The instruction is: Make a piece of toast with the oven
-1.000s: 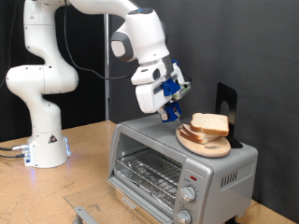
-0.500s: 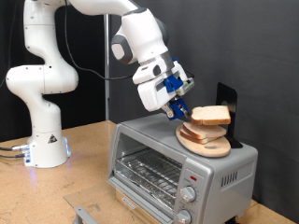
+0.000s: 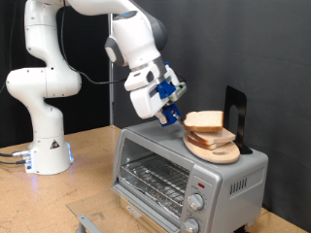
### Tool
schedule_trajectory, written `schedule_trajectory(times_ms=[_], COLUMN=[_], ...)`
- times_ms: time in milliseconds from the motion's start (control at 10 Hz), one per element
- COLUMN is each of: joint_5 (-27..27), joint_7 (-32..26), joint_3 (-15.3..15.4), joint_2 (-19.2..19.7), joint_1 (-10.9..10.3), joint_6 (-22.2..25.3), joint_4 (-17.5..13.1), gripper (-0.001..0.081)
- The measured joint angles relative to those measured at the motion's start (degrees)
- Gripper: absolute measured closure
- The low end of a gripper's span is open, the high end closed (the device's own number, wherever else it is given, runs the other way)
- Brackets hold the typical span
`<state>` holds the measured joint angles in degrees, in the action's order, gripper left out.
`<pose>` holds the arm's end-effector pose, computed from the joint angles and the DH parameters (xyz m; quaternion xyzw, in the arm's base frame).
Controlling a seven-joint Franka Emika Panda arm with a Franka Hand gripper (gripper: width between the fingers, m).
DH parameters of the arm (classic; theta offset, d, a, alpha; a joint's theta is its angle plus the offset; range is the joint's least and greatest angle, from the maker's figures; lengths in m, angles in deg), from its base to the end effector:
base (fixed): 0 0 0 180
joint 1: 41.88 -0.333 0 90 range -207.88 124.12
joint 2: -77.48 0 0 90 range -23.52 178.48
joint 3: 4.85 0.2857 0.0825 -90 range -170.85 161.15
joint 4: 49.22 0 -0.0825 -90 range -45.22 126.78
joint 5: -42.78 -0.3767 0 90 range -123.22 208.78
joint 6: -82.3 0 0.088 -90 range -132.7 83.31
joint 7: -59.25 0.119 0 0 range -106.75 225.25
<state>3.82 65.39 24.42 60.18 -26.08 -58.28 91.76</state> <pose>0.4614 0.1137 0.3846 -0.9606 0.1669 -0.1079 0.1942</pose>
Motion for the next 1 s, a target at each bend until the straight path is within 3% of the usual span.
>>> schedule_trajectory(times_ms=[300,500,600,800,1000], joint_5=[-2.18,-2.92,-4.53,-4.73,-1.95], joint_7=[-5.29,-6.21,-9.28,-15.81,-20.91], joint_3=[-3.89,-3.80,-4.99,-9.53,-13.61], joint_2=[-6.86,-6.44,-6.51,-6.71,-6.81], joint_1=[-0.33,-0.30,-0.31,0.27,2.14], joint_6=[7.82,7.22,7.86,11.86,16.79], joint_4=[3.43,3.48,3.55,3.53,2.98], gripper=[0.0423,0.0423,0.0423,0.0423,0.0423])
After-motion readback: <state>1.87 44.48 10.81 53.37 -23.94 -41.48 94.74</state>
